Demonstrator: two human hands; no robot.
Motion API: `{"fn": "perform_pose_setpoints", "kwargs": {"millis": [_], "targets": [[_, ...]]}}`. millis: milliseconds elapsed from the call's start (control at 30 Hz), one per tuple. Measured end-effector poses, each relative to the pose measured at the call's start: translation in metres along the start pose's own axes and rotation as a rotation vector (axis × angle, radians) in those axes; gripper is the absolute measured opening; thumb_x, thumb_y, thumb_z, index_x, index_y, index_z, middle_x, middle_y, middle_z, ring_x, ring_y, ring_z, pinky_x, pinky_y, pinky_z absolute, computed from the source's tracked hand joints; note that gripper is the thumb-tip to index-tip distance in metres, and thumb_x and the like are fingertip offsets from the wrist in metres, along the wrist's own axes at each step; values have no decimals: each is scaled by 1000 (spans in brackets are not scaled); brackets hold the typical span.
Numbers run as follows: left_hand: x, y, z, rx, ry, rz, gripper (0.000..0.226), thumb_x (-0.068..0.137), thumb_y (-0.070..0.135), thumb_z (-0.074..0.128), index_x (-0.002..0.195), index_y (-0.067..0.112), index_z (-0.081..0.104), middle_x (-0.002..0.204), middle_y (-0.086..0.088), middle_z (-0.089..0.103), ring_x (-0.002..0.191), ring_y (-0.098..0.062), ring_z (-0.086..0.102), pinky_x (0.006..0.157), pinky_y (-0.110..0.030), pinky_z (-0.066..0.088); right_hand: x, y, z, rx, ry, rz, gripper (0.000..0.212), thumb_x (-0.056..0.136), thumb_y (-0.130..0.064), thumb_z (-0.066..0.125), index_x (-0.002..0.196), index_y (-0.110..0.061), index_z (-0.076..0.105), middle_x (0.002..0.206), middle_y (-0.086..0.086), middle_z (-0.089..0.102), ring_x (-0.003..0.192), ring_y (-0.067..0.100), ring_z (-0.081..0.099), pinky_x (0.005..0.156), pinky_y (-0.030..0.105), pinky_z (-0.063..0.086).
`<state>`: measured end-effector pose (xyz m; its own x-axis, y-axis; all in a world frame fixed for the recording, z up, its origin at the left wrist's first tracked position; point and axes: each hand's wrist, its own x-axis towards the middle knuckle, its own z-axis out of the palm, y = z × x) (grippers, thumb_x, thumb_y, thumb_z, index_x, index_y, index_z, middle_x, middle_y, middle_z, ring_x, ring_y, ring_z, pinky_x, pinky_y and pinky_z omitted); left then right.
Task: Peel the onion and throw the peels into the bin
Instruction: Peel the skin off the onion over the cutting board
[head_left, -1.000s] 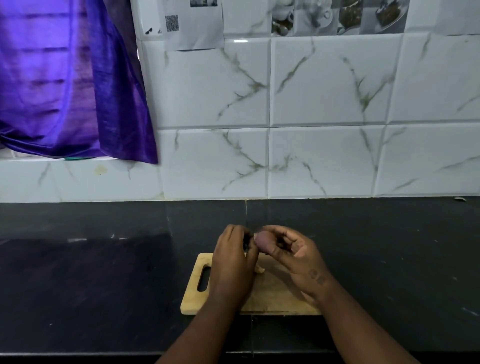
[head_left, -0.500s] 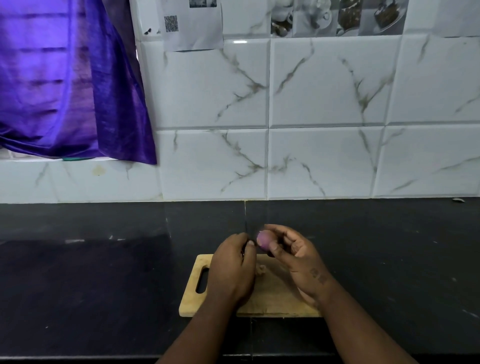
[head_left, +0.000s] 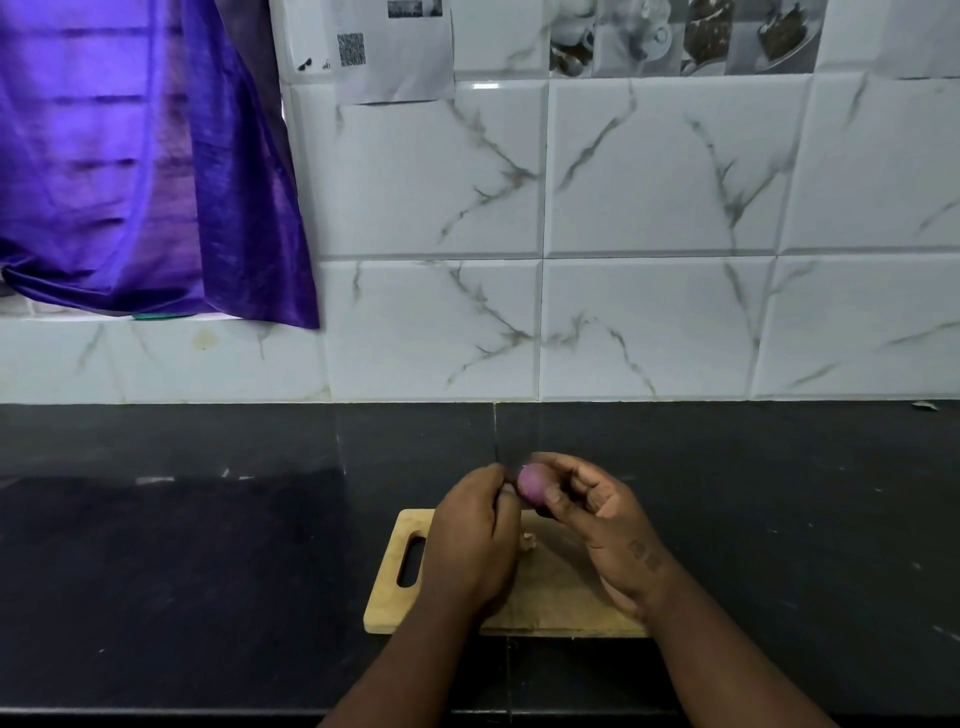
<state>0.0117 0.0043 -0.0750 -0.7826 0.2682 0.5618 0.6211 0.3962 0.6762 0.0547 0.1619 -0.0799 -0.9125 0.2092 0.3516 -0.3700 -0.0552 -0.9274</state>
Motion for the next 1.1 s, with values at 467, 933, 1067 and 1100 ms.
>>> {"fn": "perform_pose_setpoints", "kwargs": {"millis": [467,933,1067,1100], "targets": [[-1,1,1,17,22,32,22,104,32,52,83,27,56,76,7,58,71,-11,54,60,-25,40,-1,-2,0,22,17,3,37,92,-4,71,126,-17,70,124,8,76,120,26,70,104,41,55],[3,-3,3,34,3,2,15,100,27,57,85,25,53,80,6,57,73,-14,53,62,-35,46,-1,-2,-1,48,-16,-19,38,88,-10,72,127,-13,70,124,12,76,117,26,71,98,35,59],[4,-9,6,149,-159,-75,6,94,32,55,92,30,61,85,8,65,76,-9,60,68,-38,57,-2,-3,-1,64,-37,2,40,88,-17,69,128,-13,70,124,13,76,110,23,72,89,33,60],[4,-9,7,166,-187,-74,8,92,33,55,93,32,63,87,9,67,77,-8,61,70,-39,59,-2,-3,-1,56,-36,5,39,89,-18,69,128,-14,70,124,12,76,108,22,72,87,34,60]]}}
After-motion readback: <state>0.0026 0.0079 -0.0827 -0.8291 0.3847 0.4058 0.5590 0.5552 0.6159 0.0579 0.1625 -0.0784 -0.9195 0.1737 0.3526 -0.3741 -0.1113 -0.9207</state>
